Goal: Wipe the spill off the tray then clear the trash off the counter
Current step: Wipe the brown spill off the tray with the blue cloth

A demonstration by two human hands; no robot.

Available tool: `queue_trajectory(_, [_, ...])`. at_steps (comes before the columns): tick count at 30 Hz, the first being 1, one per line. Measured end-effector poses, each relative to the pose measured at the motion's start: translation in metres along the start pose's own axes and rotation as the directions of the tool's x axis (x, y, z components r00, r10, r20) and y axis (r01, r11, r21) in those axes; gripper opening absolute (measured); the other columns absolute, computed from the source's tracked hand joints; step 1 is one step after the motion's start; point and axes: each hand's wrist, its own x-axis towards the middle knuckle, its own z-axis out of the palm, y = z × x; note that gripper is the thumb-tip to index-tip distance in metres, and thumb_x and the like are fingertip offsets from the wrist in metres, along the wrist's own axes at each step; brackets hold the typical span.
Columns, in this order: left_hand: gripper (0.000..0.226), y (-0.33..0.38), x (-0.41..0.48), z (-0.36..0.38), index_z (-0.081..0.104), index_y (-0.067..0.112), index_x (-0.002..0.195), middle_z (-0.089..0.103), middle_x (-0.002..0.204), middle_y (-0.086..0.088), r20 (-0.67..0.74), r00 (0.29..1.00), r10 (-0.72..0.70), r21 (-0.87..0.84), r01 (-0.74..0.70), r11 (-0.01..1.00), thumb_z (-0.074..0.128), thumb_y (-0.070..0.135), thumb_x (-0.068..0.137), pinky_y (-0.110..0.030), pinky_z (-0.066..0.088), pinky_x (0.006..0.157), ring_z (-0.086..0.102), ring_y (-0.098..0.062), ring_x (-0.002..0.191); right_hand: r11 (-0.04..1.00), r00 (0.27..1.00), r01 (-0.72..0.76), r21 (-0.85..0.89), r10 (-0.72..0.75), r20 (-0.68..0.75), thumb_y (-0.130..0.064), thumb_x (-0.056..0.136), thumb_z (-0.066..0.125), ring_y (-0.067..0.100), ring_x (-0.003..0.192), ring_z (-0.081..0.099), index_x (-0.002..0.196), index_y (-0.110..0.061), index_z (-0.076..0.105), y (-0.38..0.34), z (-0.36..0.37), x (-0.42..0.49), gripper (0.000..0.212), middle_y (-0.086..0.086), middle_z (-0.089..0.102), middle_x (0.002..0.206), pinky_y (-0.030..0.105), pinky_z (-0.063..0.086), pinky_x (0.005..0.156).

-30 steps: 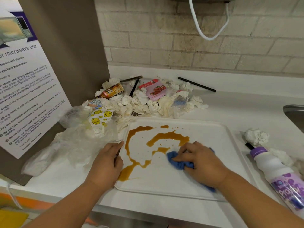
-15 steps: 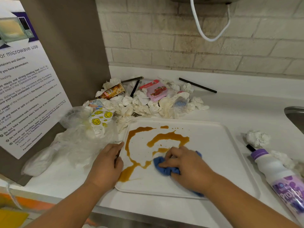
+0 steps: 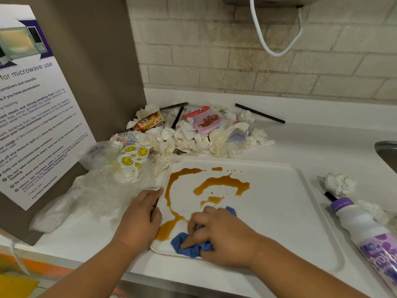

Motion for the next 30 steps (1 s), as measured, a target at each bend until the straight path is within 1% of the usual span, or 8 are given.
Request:
queue_trajectory(3, [0.049, 0.000, -0.001, 0.000, 0.049, 0.018, 0.137, 0.052, 0.124, 0.002, -0.001, 1.000, 0.000, 0.003, 0.000, 1.000, 0.050, 0.007, 0.090, -0.026, 0.040, 0.096, 0.051, -0.018, 0.110, 0.996, 0.990, -0.085, 0.020, 0.086, -0.116, -0.020, 0.081, 0.058, 0.017, 0.089, 0.053, 0.107, -0.037, 0.071, 0.023, -0.004, -0.002, 0.034, -0.008, 0.060, 0.104, 0.035, 0.046, 0.077])
queue_trajectory(6, [0.049, 0.000, 0.000, 0.001, 0.049, 0.019, 0.137, 0.052, 0.125, 0.002, -0.005, 1.000, -0.003, 0.011, 0.003, 1.000, 0.050, 0.007, 0.090, -0.025, 0.039, 0.096, 0.051, -0.017, 0.111, 0.992, 0.973, -0.119, -0.035, 0.110, -0.201, -0.018, 0.075, 0.061, 0.016, 0.080, 0.055, 0.097, -0.036, 0.074, 0.028, -0.006, -0.005, 0.032, -0.009, 0.062, 0.095, 0.028, 0.040, 0.070])
queue_trajectory(11, [0.050, 0.000, 0.000, 0.000, 0.049, 0.019, 0.136, 0.054, 0.121, 0.002, -0.004, 1.000, -0.004, 0.009, 0.004, 1.000, 0.050, 0.006, 0.089, -0.026, 0.041, 0.094, 0.052, -0.017, 0.108, 1.000, 1.000, 0.013, -0.019, -0.013, 0.009, -0.024, 0.083, 0.056, 0.017, 0.092, 0.049, 0.113, -0.042, 0.066, 0.001, 0.001, 0.004, 0.036, -0.011, 0.054, 0.107, 0.037, 0.042, 0.076])
queue_trajectory(15, [0.049, -0.001, 0.000, 0.001, 0.050, 0.018, 0.136, 0.054, 0.124, 0.001, -0.013, 1.000, 0.005, 0.002, -0.005, 1.000, 0.050, 0.005, 0.089, -0.026, 0.040, 0.097, 0.052, -0.017, 0.110, 0.980, 0.965, -0.198, 0.013, 0.198, -0.171, -0.024, 0.081, 0.056, 0.010, 0.087, 0.046, 0.105, -0.041, 0.069, 0.034, -0.002, 0.002, 0.032, -0.010, 0.057, 0.101, 0.037, 0.044, 0.078])
queue_trajectory(17, [0.049, 0.000, 0.000, 0.001, 0.049, 0.018, 0.136, 0.053, 0.126, 0.002, -0.013, 1.000, 0.000, 0.004, 0.000, 1.000, 0.050, 0.006, 0.089, -0.024, 0.037, 0.097, 0.051, -0.016, 0.112, 0.977, 0.951, -0.213, 0.001, 0.208, -0.228, -0.020, 0.078, 0.059, 0.009, 0.082, 0.044, 0.097, -0.038, 0.072, 0.034, -0.002, 0.001, 0.029, -0.009, 0.057, 0.095, 0.034, 0.042, 0.072])
queue_trajectory(22, [0.049, -0.001, 0.000, 0.001, 0.050, 0.018, 0.136, 0.052, 0.127, 0.002, -0.011, 1.000, 0.005, 0.019, -0.004, 1.000, 0.049, 0.009, 0.089, -0.024, 0.037, 0.098, 0.050, -0.017, 0.114, 0.998, 0.997, -0.060, -0.020, 0.059, -0.041, -0.027, 0.085, 0.054, 0.019, 0.090, 0.052, 0.114, -0.043, 0.064, 0.004, -0.001, 0.000, 0.035, -0.007, 0.056, 0.105, 0.036, 0.044, 0.073])
queue_trajectory(27, [0.049, 0.000, 0.000, 0.000, 0.048, 0.020, 0.137, 0.051, 0.126, 0.005, -0.005, 1.000, -0.001, 0.015, 0.001, 1.000, 0.049, 0.009, 0.089, -0.023, 0.037, 0.098, 0.050, -0.016, 0.114, 0.952, 0.936, -0.306, 0.018, 0.304, -0.174, -0.021, 0.086, 0.055, 0.016, 0.100, 0.048, 0.114, -0.040, 0.066, 0.038, -0.011, -0.001, 0.036, -0.010, 0.053, 0.113, 0.036, 0.042, 0.091])
queue_trajectory(30, [0.049, 0.001, 0.000, 0.000, 0.049, 0.020, 0.137, 0.051, 0.127, 0.005, -0.006, 1.000, -0.005, 0.013, 0.005, 1.000, 0.048, 0.013, 0.089, -0.023, 0.036, 0.098, 0.050, -0.015, 0.115, 0.969, 0.960, -0.242, -0.041, 0.233, -0.158, -0.021, 0.085, 0.054, 0.018, 0.096, 0.050, 0.115, -0.040, 0.066, 0.029, -0.008, -0.001, 0.037, -0.006, 0.055, 0.111, 0.037, 0.045, 0.086])
